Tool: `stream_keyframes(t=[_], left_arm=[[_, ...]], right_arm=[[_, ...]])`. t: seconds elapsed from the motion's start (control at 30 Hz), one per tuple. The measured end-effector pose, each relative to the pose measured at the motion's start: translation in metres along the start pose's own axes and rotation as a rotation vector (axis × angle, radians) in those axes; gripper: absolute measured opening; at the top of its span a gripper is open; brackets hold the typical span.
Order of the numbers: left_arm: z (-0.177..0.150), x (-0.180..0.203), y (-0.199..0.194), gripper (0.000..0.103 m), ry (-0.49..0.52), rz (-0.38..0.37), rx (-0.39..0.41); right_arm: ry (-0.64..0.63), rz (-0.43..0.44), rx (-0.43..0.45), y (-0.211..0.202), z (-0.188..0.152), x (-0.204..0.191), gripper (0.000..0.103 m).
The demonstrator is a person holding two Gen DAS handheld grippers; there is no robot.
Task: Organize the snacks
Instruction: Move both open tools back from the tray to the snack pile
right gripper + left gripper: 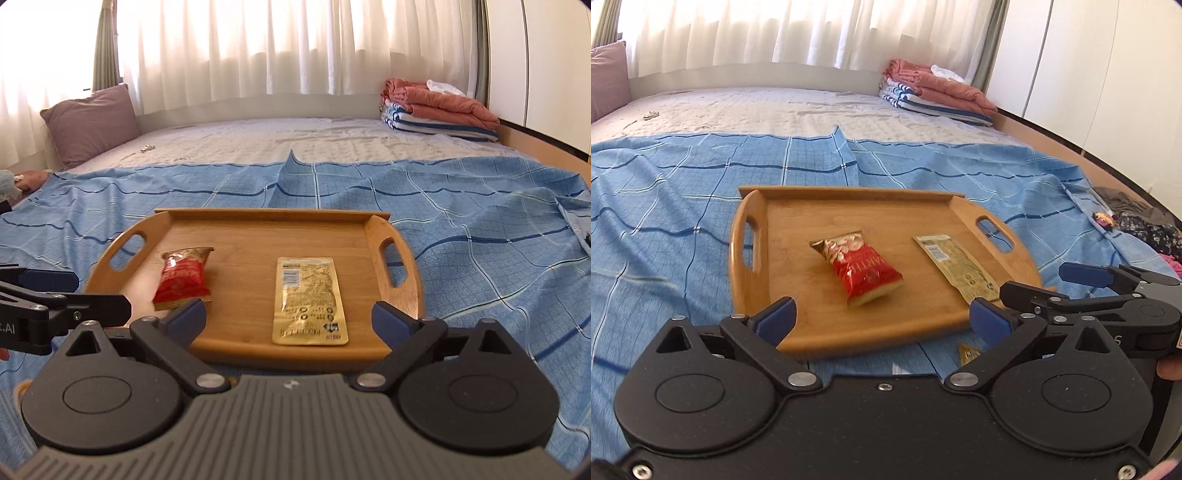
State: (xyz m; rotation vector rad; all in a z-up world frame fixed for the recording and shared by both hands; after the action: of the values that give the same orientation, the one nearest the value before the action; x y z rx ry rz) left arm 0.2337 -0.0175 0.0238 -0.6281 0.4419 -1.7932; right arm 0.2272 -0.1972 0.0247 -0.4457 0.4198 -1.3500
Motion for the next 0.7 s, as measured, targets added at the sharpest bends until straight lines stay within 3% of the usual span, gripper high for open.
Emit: stream_keyframes(t=[0.23, 0.37, 0.7], left_arm=[[-0.034, 0.003, -0.049, 0.102, -0.005, 0.008, 0.069], [-0.052, 0.001, -0.070, 0.102, -0.006, 0.035, 0.102], [-0.092, -0.016, -0.088, 0.102, -0.034, 0.118, 0.119]], right_arm=[[-0.005, 0.015, 0.039, -0.045, -0.030, -0.010, 0.103], [-0.051, -0.024, 0.029, -0.060, -0.054, -0.015, 0.103], [-0.026, -0.103, 0.018, -0.087, -0.096, -0.004, 0.103]])
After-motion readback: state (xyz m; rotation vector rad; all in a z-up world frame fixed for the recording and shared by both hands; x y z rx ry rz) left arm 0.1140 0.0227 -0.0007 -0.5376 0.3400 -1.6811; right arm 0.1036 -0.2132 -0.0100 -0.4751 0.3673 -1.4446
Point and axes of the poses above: each gripper's, at about its wrist camera, not at the fingertips, and y roughly the way its jaws point, x to its right, z to its top, the point moved 7 cm from there along y, roughly the way its jaws point, and after that the axes turned 1 degree about -z, right-handed, at the moved point
